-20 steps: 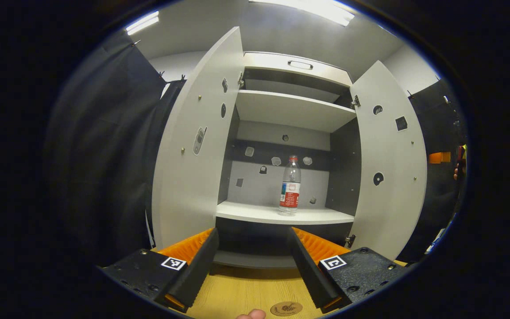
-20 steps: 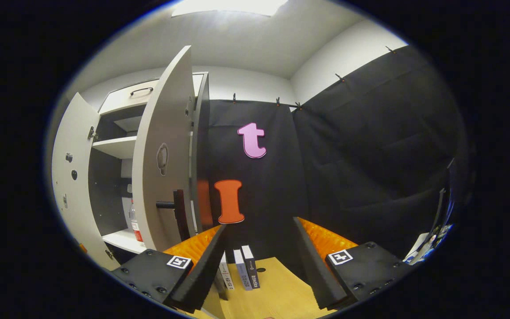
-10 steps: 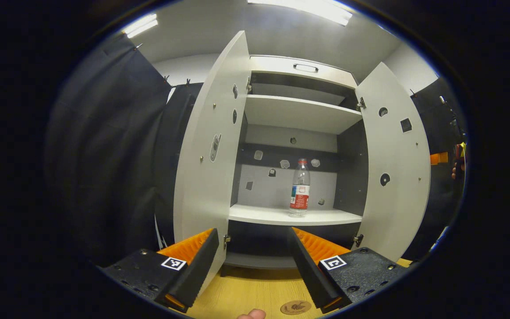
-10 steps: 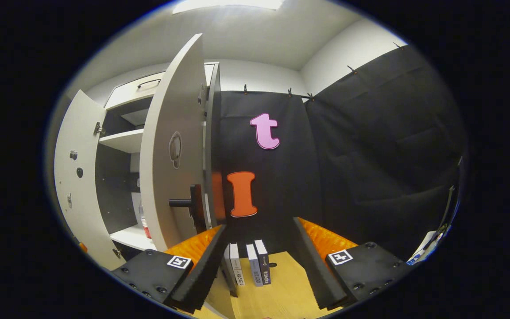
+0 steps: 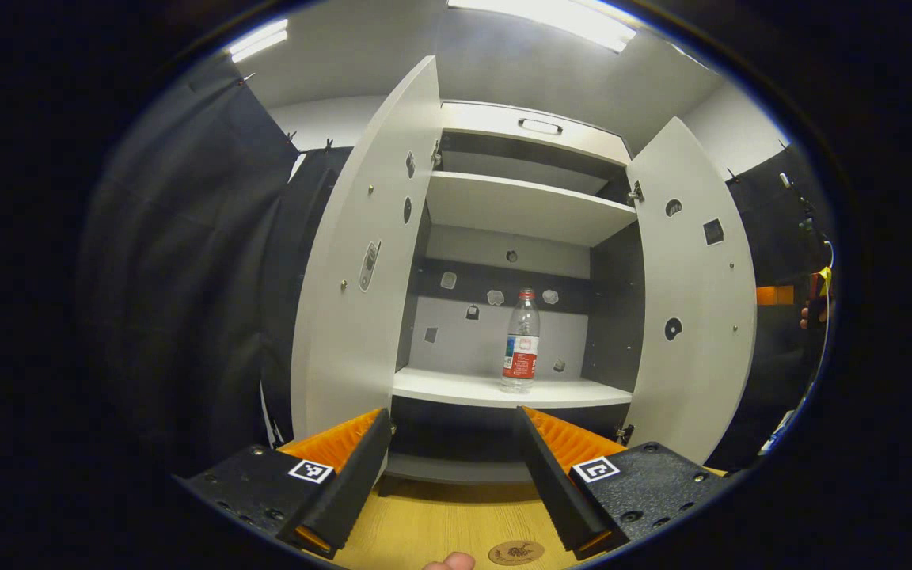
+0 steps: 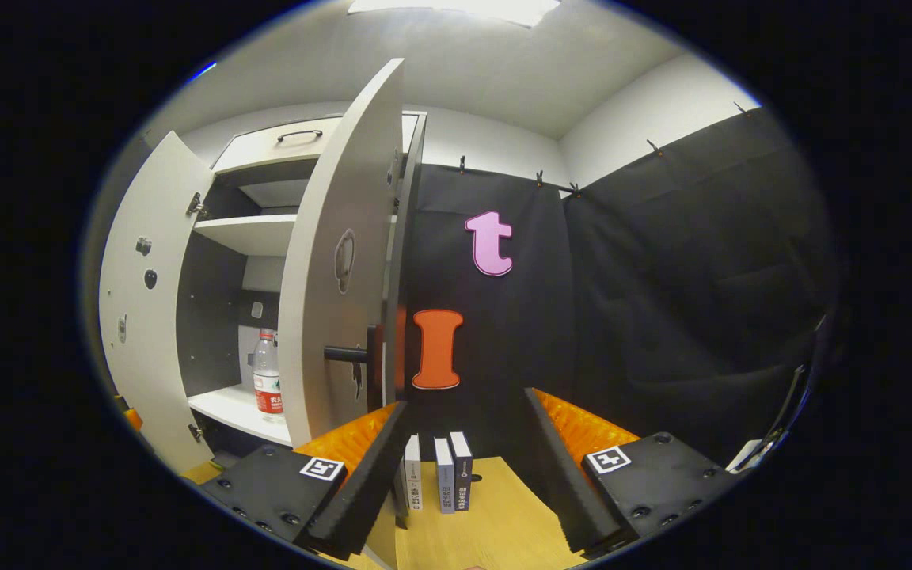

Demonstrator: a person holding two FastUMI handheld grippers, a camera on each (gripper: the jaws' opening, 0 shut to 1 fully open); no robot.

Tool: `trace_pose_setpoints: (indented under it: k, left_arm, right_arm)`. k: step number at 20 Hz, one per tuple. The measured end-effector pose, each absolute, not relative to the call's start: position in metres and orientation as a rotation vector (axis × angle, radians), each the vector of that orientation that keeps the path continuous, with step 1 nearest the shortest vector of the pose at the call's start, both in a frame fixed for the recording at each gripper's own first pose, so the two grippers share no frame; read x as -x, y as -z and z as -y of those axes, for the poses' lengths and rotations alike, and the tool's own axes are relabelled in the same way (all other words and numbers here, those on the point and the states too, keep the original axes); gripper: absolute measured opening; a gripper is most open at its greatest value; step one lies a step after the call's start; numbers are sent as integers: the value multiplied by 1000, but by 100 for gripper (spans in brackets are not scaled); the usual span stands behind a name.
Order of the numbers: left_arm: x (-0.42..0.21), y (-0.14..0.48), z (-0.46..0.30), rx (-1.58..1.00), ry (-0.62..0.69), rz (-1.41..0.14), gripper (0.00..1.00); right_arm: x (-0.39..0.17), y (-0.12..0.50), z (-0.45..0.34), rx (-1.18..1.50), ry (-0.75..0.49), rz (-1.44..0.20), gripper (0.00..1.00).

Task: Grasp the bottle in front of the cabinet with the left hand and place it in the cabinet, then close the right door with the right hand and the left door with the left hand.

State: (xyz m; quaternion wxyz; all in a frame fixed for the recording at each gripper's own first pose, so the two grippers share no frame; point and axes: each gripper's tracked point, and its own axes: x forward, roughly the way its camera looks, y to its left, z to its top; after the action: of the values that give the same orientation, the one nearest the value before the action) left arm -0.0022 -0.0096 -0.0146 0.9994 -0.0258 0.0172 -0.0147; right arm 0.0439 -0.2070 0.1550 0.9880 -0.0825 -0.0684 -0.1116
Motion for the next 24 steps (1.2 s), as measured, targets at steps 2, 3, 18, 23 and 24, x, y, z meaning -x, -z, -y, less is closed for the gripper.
trace_pose_setpoints:
  k: [2,3,18,23,24]
  left_arm:
    - [2,14,8,48,35,-35,94]
    - [2,13,7,46,36,-34,94]
    - [11,6,-20,54,-4,-30,94]
    - [20,6,-33,60,-48,-32,94]
    - [22,7,-36,61,-57,-33,94]
  right_arm:
    - [-44,-152,198,152,199,133,95]
    - [-44,-151,191,147,180,128,95]
    - [-59,-136,114,103,15,105,95]
    - [-72,-131,90,92,-54,88,95]
    - [-75,-131,82,100,-68,84,95]
